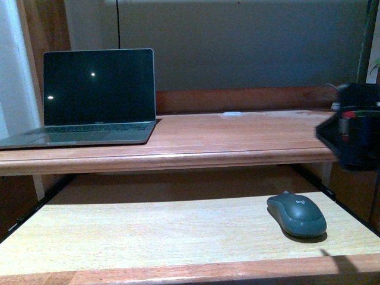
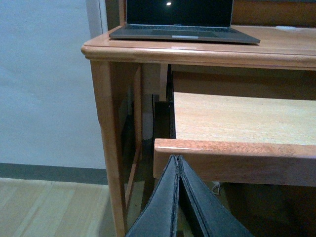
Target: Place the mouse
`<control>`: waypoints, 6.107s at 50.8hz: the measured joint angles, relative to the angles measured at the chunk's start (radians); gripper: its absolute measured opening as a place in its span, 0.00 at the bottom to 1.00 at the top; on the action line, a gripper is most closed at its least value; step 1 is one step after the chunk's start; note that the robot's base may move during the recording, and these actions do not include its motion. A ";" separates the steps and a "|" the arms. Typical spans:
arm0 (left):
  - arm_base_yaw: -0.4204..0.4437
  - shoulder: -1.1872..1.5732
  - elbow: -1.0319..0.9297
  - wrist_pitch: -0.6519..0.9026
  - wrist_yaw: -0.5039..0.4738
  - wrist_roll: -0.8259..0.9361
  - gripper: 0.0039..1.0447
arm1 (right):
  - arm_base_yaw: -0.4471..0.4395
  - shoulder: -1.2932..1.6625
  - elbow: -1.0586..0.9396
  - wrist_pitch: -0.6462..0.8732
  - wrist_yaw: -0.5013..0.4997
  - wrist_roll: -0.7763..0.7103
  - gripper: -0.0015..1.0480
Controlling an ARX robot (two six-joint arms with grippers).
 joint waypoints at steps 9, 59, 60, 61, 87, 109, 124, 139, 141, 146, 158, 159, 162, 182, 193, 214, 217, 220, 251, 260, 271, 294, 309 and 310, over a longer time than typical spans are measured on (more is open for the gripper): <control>0.000 -0.003 0.000 0.000 0.000 0.000 0.02 | 0.065 0.180 0.143 -0.072 0.046 -0.019 0.93; 0.000 -0.003 0.000 0.000 0.000 0.000 0.39 | 0.142 0.508 0.325 -0.214 0.260 -0.029 0.93; 0.000 -0.003 0.000 0.000 0.000 0.000 0.41 | 0.142 0.511 0.326 -0.215 0.261 -0.030 0.93; 0.000 -0.003 0.000 0.000 0.000 0.000 0.44 | 0.142 0.517 0.328 -0.218 0.264 -0.033 0.93; 0.000 -0.003 0.000 0.000 0.000 0.002 0.93 | 0.124 0.550 0.357 -0.232 0.227 -0.036 0.60; 0.000 -0.003 0.000 0.000 0.000 0.002 0.93 | 0.106 0.344 0.441 -0.420 0.204 0.032 0.54; 0.000 -0.003 0.000 0.000 0.000 0.002 0.93 | 0.180 0.544 0.830 -0.545 0.294 0.039 0.54; 0.000 -0.003 0.000 0.000 0.000 0.002 0.93 | 0.204 0.898 1.297 -0.710 0.434 0.078 0.54; 0.001 -0.003 0.000 0.000 0.000 0.002 0.93 | 0.208 0.967 1.394 -0.745 0.461 0.081 0.54; 0.000 -0.003 0.000 0.000 0.000 0.002 0.93 | 0.219 1.071 1.544 -0.796 0.493 0.080 0.54; 0.000 -0.003 0.000 0.000 0.000 0.002 0.93 | 0.248 1.301 1.898 -0.945 0.546 0.089 0.54; 0.000 -0.003 0.000 0.000 0.000 0.002 0.93 | 0.250 1.320 1.927 -0.955 0.551 0.089 0.54; 0.000 -0.003 0.000 0.000 0.000 0.002 0.93 | 0.254 1.360 1.980 -0.964 0.562 0.089 0.54; 0.000 -0.003 0.000 0.000 0.000 0.002 0.93 | 0.260 1.413 1.992 -0.861 0.541 0.117 0.80; 0.000 -0.003 0.000 0.000 0.000 0.002 0.93 | 0.215 1.095 1.513 -0.486 0.416 0.140 0.93; 0.000 -0.003 0.000 0.000 0.000 0.002 0.93 | 0.004 0.330 0.437 -0.020 -0.115 0.070 0.93; 0.000 -0.003 0.000 0.000 0.000 0.002 0.93 | -0.037 0.236 0.282 0.009 -0.223 0.043 0.93; 0.000 -0.003 0.000 0.000 0.000 0.002 0.93 | -0.083 0.137 0.138 0.019 -0.325 0.009 0.93; 0.000 -0.003 0.000 0.000 0.000 0.002 0.93 | 0.081 0.014 -0.307 0.098 -0.477 -0.308 0.93; 0.000 -0.003 0.000 0.000 0.000 0.002 0.93 | 0.151 0.106 -0.307 0.152 -0.428 -0.318 0.93; 0.000 -0.003 0.000 0.000 0.000 0.002 0.93 | 0.198 0.228 -0.283 0.244 -0.355 -0.306 0.93; 0.001 -0.003 0.000 0.000 0.000 0.002 0.93 | 0.216 0.579 0.109 0.262 -0.124 -0.187 0.93; 0.001 -0.003 0.000 0.000 0.000 0.002 0.93 | 0.208 0.753 0.367 0.192 -0.045 -0.124 0.93; 0.001 -0.003 0.000 0.000 0.000 0.002 0.93 | 0.207 0.764 0.385 0.187 -0.040 -0.121 0.93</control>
